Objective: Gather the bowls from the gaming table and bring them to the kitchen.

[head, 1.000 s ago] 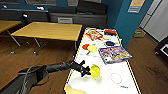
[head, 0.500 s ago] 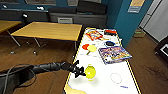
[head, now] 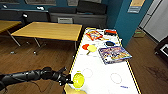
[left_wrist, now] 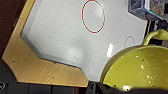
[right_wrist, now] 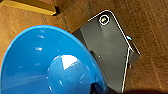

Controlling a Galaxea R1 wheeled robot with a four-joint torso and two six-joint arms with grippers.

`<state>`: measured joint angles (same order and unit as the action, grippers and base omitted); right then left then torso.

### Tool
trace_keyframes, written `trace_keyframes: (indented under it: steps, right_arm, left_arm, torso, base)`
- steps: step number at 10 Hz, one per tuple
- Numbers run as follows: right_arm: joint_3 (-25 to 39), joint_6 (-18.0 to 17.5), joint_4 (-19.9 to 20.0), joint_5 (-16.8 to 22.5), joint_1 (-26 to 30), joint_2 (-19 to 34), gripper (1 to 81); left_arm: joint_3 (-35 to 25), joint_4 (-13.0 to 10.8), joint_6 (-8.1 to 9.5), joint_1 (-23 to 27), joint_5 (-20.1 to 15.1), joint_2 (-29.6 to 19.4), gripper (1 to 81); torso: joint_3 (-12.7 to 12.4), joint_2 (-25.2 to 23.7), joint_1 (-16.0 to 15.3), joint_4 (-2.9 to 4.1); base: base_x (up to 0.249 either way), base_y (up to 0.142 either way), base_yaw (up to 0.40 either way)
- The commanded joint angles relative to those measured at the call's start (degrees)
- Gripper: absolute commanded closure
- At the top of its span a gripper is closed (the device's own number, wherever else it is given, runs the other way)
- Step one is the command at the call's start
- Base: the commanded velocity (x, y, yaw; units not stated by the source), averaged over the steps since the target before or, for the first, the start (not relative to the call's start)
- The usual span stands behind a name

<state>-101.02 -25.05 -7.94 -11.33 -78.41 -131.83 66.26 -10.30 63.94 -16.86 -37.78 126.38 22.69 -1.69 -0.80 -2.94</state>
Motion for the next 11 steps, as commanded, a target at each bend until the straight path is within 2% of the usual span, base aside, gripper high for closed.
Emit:
trace_keyframes:
  steps: [1,3,4,6,7,9,11]
  right_arm:
    - [1.45,-0.09,-0.94,2.89,1.01,3.29,81.1]
    - [0.84,-0.09,-0.94,2.89,0.58,3.39,81.1]
    - [0.66,0.00,-0.94,2.89,0.31,3.47,81.1]
    - [0.23,-0.09,-1.03,2.89,0.13,3.39,81.1]
    - [-0.22,-0.09,-1.12,2.89,0.13,3.12,81.1]
    - [-1.27,0.00,-1.20,2.98,0.05,2.07,81.1]
    - [-2.15,0.00,-1.73,2.98,-0.13,1.19,81.1]
  left_arm:
    - [-11.66,-10.94,0.66,-4.00,-0.98,-11.56,81.1]
    - [-13.96,-14.31,0.75,-10.42,-0.63,-14.13,81.1]
    - [-14.40,-17.97,0.75,-15.15,-0.03,-15.45,81.1]
    - [-12.82,-22.46,0.75,-22.80,5.50,-15.72,81.1]
    - [-12.03,-25.19,0.75,-26.50,5.96,-15.10,81.1]
    - [-8.63,-28.53,0.84,-31.78,6.92,-12.39,81.1]
    - [-2.36,-32.24,0.75,-37.14,9.13,-8.77,81.1]
  torso:
    - [0.00,0.00,0.00,0.00]
    - [0.00,0.00,0.00,0.00]
    - [-1.21,0.00,0.00,0.00]
    - [-3.63,0.00,0.00,0.00]
    - [-4.64,0.00,0.00,0.00]
    - [-7.41,-0.02,0.02,0.00]
    - [-10.13,-0.02,0.05,0.00]
  base:
    - [0.000,0.000,0.000]
    - [0.000,0.000,0.000]
    - [0.000,0.000,0.000]
    - [0.000,0.000,0.000]
    - [0.000,0.000,0.000]
    - [0.000,0.000,0.000]
    - [0.000,0.000,0.000]
